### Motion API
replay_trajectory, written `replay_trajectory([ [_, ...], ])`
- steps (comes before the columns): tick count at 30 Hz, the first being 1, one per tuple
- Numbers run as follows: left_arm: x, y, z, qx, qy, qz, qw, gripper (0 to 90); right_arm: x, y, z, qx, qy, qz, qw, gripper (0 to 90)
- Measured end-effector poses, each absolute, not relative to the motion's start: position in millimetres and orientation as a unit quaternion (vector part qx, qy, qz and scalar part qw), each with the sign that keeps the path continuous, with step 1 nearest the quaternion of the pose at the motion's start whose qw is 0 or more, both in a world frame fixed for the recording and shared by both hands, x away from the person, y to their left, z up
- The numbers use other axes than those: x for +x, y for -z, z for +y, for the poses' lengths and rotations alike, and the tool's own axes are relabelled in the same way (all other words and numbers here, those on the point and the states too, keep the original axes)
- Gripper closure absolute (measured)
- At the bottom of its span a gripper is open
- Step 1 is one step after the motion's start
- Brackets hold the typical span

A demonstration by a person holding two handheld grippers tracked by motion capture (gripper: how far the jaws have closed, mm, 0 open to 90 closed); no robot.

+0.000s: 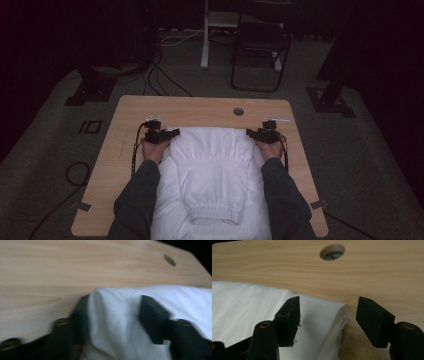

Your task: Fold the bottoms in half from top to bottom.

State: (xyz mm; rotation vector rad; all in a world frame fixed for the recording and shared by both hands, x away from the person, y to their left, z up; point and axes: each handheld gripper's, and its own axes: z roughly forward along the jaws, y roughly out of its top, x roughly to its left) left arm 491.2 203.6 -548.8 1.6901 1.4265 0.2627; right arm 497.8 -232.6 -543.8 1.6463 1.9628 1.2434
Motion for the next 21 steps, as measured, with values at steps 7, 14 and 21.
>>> replay_trajectory([
  [7, 493, 554, 201, 0.689, -0.087, 0.583, 0.422, 57.7, 505, 558, -227, 0.574, -0.42, 0.694, 0.112, 46.7],
  [14, 489, 542, 206, 0.679, -0.083, 0.574, 0.45, 86.3, 501, 549, -230, 0.562, -0.435, 0.697, 0.097, 87.0],
  [21, 487, 502, 211, 0.655, -0.101, 0.55, 0.509, 86.7, 495, 510, -238, 0.519, -0.479, 0.694, 0.138, 87.4],
])
